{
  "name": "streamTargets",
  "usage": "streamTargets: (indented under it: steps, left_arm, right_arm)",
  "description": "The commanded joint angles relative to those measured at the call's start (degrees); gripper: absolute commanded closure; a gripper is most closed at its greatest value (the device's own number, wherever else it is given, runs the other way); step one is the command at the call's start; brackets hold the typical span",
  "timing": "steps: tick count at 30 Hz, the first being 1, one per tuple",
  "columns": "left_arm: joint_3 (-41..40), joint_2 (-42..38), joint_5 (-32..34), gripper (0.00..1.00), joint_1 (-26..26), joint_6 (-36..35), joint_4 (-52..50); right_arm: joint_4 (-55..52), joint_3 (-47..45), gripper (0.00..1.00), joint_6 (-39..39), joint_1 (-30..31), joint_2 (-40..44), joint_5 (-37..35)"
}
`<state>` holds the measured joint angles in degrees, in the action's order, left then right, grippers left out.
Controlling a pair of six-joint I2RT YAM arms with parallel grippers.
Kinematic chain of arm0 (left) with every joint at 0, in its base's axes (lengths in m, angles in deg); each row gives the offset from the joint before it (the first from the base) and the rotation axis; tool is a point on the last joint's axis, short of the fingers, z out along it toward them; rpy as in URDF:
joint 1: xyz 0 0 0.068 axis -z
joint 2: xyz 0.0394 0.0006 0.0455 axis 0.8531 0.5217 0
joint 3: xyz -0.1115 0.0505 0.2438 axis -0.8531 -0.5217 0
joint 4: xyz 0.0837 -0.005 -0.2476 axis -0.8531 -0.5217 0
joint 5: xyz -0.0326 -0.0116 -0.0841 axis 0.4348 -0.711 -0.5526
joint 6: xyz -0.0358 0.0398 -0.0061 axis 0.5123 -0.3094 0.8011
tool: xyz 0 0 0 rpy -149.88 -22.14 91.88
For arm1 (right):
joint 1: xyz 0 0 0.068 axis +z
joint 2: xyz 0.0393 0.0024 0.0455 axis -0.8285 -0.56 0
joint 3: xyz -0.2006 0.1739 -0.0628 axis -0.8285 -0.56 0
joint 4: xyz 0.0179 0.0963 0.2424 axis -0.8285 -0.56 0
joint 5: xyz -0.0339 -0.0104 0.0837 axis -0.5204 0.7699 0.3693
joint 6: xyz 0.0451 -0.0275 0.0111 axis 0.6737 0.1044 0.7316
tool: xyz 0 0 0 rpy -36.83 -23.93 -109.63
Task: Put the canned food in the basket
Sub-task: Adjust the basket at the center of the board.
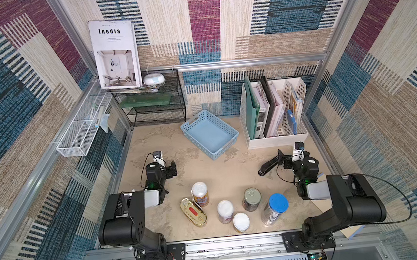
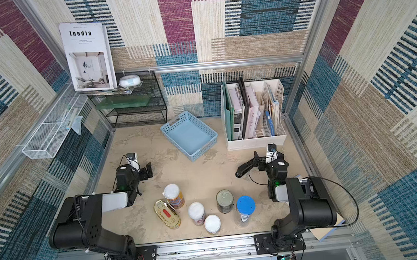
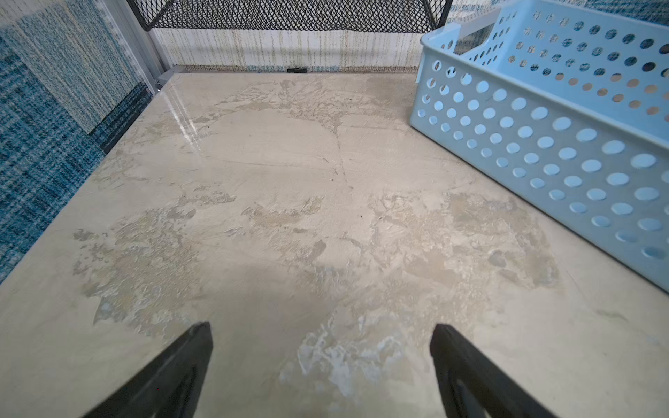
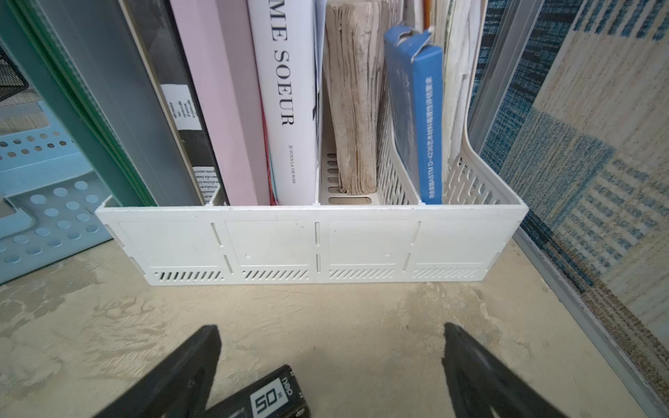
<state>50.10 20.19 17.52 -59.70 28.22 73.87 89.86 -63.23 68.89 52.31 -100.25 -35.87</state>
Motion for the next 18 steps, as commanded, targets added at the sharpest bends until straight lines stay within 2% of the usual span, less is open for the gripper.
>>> streamTargets:
  steps: [1, 18]
  left_arm:
    - [0.43, -0.06, -0.73, 0.01, -0.07, 0.01, 0.55]
    - [0.47, 0.13, -1.12, 0.01, -0.32, 0.08, 0.43]
  right_arm:
    - [0.03, 0.32, 0.01, 0.31, 0.02, 0.09, 0.41]
    - [-0.25, 0.47, 0.01, 0.26, 0.02, 0.12, 0.39]
